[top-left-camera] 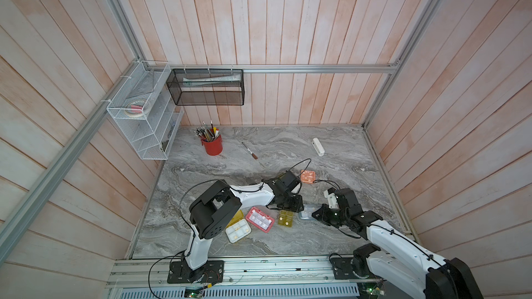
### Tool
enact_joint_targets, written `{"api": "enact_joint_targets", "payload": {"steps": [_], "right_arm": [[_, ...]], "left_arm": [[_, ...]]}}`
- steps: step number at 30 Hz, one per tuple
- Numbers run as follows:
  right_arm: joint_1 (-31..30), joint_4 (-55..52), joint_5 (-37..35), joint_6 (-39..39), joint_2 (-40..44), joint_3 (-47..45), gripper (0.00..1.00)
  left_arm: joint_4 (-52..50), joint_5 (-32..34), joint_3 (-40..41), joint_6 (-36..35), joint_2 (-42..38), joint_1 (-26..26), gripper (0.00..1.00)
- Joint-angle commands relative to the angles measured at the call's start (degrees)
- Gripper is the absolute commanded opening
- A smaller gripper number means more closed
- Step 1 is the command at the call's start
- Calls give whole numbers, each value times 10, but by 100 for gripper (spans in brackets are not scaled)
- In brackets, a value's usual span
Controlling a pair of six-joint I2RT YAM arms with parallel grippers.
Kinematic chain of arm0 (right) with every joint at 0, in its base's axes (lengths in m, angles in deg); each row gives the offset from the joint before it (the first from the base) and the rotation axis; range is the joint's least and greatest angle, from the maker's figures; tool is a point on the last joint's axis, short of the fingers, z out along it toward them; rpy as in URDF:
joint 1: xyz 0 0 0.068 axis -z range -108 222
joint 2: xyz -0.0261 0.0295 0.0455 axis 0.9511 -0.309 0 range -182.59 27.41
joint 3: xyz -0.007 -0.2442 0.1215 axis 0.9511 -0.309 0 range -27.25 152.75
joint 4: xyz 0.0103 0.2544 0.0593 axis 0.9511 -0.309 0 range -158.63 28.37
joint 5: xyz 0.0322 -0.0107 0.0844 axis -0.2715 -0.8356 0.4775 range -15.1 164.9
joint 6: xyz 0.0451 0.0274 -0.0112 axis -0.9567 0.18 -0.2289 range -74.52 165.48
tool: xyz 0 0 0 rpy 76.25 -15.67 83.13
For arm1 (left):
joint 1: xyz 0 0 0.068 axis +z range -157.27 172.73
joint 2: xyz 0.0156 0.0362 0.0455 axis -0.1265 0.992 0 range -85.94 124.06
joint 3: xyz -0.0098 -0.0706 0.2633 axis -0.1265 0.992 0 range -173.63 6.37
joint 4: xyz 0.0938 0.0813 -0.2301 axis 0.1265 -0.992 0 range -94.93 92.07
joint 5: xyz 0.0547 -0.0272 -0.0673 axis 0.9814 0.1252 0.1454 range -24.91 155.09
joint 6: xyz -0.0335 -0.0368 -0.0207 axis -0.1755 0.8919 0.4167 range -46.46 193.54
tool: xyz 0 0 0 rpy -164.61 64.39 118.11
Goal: Close pillboxes
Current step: Close the lid on the pillbox.
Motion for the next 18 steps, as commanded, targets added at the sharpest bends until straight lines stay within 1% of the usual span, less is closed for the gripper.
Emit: {"api": "enact_joint_targets", "payload": {"steps": [1,18], "right_arm": [[4,4,-3,3,3,-8,0],[5,15,-3,4,-8,-24,0]], "left_arm": [[-9,3,-13,-11,13,-1,38],[-7,1,-13,-10,15,-2,38]]}}
